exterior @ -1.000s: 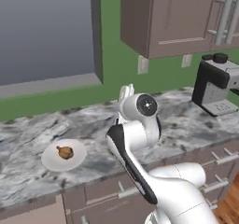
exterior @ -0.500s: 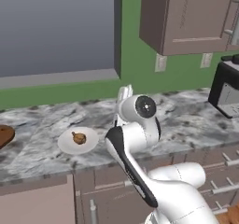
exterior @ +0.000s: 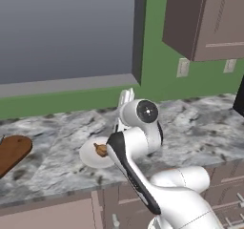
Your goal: Pick up the knife from the drawer and place it on the cutting board. Then place the meat from the plate to the cutting board.
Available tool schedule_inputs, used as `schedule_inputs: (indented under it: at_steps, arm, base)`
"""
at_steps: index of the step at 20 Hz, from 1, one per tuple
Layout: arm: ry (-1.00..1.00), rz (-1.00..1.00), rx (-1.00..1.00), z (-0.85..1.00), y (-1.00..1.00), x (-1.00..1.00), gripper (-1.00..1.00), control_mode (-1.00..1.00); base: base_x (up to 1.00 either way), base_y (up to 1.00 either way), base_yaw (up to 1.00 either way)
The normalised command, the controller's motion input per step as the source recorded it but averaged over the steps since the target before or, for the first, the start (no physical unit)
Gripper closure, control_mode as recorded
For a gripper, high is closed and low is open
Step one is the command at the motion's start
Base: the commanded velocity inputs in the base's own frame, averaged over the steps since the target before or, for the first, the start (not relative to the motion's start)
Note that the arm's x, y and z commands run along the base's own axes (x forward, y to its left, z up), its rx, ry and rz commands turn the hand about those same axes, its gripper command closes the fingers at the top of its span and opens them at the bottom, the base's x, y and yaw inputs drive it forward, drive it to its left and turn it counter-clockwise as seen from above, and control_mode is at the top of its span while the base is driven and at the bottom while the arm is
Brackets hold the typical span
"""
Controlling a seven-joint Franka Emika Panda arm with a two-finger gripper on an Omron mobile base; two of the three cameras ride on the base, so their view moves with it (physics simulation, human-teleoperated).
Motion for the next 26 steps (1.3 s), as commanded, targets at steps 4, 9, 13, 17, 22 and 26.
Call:
schedule_inputs:
  at_steps: [4, 9, 13, 17, 22, 26]
  arm:
    - [0.0, 0.0, 0.0, 0.0, 0.0, 0.0, -1.0, 1.0]
    - [0.3, -0.09, 0.21, -0.01, 0.07, 0.09, -1.0, -1.0]
    - [0.14, -0.32, 0.16, -0.16, 0.33, 0.0, -1.0, -1.0]
    - [0.04, -0.4, 0.14, -0.26, 0.16, 0.0, -1.0, -1.0]
    - [0.01, -0.53, 0.15, -0.31, 0.01, -0.02, -1.0, -1.0]
    - [0.06, -0.39, 0.21, -0.08, 0.01, 0.0, -1.0, -1.0]
  base:
    - [0.54, 0.86, 0.0]
    - [0.0, 0.0, 0.0]
    - [0.0, 0.0, 0.0]
    - [0.0, 0.0, 0.0]
    - [0.0, 0.0, 0.0]
    - [0.0, 0.0, 0.0]
